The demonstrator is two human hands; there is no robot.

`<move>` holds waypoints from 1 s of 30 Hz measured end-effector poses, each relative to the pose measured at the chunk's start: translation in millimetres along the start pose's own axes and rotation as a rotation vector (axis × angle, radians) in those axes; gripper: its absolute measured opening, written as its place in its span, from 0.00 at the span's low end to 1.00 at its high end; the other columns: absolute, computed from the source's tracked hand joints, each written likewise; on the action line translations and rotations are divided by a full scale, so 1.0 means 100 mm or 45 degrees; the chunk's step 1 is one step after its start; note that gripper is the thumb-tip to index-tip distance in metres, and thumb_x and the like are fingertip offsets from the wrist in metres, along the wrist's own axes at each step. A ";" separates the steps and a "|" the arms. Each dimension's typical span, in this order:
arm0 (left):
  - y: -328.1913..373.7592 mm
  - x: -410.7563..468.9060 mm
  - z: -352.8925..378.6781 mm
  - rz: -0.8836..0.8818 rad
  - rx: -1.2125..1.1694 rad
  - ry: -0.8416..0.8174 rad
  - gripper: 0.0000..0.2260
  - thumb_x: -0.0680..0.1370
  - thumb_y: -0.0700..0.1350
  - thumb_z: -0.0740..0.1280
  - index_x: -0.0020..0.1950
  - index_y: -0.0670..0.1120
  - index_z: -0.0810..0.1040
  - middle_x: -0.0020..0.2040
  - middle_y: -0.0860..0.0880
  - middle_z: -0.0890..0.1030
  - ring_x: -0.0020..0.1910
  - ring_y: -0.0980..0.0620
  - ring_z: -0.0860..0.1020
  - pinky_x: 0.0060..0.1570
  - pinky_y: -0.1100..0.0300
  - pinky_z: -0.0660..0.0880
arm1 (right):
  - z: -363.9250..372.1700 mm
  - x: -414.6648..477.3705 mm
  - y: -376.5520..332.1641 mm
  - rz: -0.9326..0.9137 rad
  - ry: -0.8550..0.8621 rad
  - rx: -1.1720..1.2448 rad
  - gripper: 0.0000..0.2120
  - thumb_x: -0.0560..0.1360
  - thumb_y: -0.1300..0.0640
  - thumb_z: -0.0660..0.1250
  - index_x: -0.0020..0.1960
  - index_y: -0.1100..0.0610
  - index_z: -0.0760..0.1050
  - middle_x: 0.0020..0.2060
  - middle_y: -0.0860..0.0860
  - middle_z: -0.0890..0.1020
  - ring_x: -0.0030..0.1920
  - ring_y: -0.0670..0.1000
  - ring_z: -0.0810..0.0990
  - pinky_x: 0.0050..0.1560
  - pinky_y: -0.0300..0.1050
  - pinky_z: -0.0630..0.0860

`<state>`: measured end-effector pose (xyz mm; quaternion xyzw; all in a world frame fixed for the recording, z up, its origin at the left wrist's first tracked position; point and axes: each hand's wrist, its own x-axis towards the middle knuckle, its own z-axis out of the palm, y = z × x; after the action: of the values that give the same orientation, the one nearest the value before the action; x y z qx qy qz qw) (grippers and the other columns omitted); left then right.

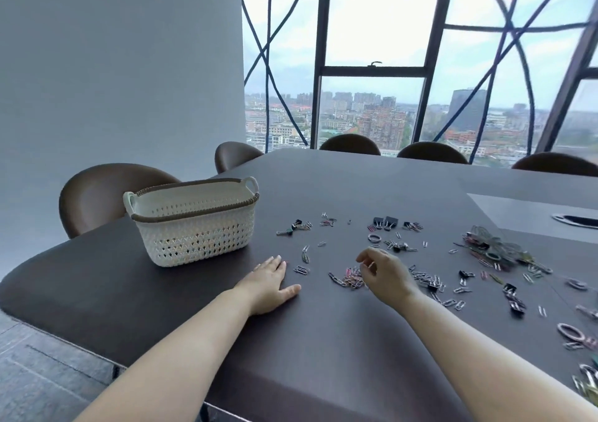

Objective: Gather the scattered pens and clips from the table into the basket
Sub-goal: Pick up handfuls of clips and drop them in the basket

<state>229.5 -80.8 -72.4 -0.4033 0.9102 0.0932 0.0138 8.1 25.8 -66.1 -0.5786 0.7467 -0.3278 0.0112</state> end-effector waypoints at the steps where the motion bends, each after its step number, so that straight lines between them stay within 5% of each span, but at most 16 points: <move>1: 0.11 0.02 0.01 0.043 -0.011 -0.009 0.32 0.79 0.59 0.51 0.76 0.42 0.46 0.77 0.45 0.45 0.76 0.51 0.43 0.75 0.56 0.43 | -0.07 -0.06 0.08 0.022 0.013 -0.017 0.05 0.74 0.59 0.63 0.49 0.55 0.76 0.40 0.48 0.76 0.40 0.50 0.75 0.46 0.44 0.73; 13: 1.71 0.18 0.20 0.444 -0.057 -0.075 0.34 0.79 0.60 0.53 0.76 0.43 0.44 0.78 0.47 0.44 0.76 0.52 0.43 0.73 0.59 0.42 | -1.11 -1.16 0.89 0.358 0.277 -0.165 0.07 0.73 0.60 0.63 0.50 0.58 0.76 0.42 0.51 0.78 0.46 0.53 0.76 0.51 0.46 0.74; 20: 2.10 0.17 0.31 0.641 -0.335 0.017 0.40 0.73 0.59 0.66 0.76 0.48 0.48 0.78 0.51 0.48 0.76 0.54 0.48 0.73 0.60 0.47 | -1.58 -1.73 1.04 0.439 0.384 -0.386 0.08 0.74 0.53 0.62 0.50 0.55 0.75 0.48 0.51 0.81 0.53 0.55 0.77 0.54 0.48 0.71; 23: 2.25 0.20 0.37 0.675 -0.328 0.047 0.40 0.73 0.59 0.66 0.76 0.47 0.49 0.77 0.50 0.49 0.76 0.54 0.48 0.74 0.59 0.47 | -1.80 -1.92 1.11 0.665 0.323 -0.626 0.23 0.72 0.38 0.61 0.60 0.52 0.72 0.61 0.52 0.77 0.63 0.57 0.71 0.62 0.52 0.66; 26: 2.39 0.21 0.41 0.701 -0.296 0.019 0.39 0.73 0.60 0.65 0.76 0.49 0.49 0.77 0.50 0.48 0.76 0.53 0.47 0.74 0.58 0.47 | -1.85 -2.14 1.18 1.077 -0.019 -0.603 0.47 0.62 0.23 0.54 0.74 0.46 0.51 0.76 0.51 0.53 0.75 0.61 0.49 0.70 0.66 0.51; 30: 2.51 0.27 0.45 0.709 -0.211 -0.012 0.39 0.73 0.63 0.62 0.76 0.51 0.46 0.78 0.51 0.46 0.76 0.53 0.43 0.74 0.55 0.44 | -1.63 -2.17 1.25 1.120 -0.175 -0.557 0.50 0.60 0.20 0.51 0.75 0.43 0.43 0.77 0.51 0.45 0.75 0.63 0.42 0.70 0.70 0.42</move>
<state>24.3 72.8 -79.2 -0.1371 0.9751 0.1693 -0.0409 -91.9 307.1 -79.2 -0.2177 0.9690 -0.0889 0.0760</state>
